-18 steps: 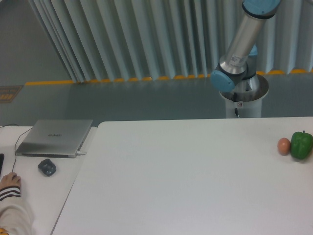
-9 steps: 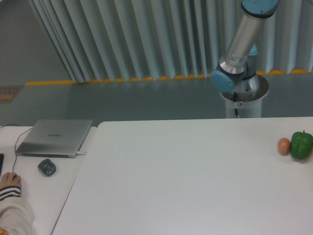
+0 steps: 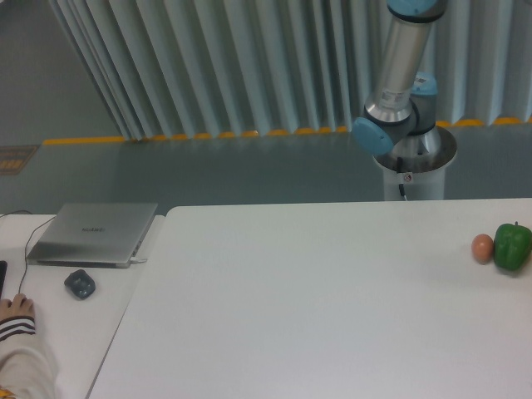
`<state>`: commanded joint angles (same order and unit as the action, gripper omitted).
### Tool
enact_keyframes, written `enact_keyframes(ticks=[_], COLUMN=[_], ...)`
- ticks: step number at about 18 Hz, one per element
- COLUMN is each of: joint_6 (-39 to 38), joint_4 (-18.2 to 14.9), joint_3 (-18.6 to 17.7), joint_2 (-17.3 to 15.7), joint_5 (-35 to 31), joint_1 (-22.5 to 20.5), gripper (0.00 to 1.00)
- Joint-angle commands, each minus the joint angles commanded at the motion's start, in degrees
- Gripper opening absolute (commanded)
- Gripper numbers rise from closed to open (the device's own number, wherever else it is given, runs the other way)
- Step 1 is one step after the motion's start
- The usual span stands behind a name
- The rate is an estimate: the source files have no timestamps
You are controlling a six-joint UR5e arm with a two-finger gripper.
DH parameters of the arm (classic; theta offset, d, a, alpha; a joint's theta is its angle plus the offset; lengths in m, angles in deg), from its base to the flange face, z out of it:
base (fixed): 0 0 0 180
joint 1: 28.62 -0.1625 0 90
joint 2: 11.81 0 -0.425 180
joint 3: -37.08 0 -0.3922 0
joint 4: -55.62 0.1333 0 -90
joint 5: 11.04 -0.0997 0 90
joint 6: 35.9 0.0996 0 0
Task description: Place the red pepper on the table
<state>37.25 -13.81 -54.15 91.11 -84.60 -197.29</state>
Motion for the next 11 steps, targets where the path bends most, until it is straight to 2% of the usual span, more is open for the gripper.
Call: enact_keyframes(ticks=[4, 8, 11], joint_6=[-8.34, -8.63, -9.24], joint_4=[0.70, 1.05, 2.02], joint_3=[0.09, 0.09, -0.70], joint_2=[-0.70, -1.15, -0.97], joint_5=[-0.26, -0.79, -6.66], joint_1=[6.85, 12.66, 18.98], gripper=[0.25, 0.25, 0.26])
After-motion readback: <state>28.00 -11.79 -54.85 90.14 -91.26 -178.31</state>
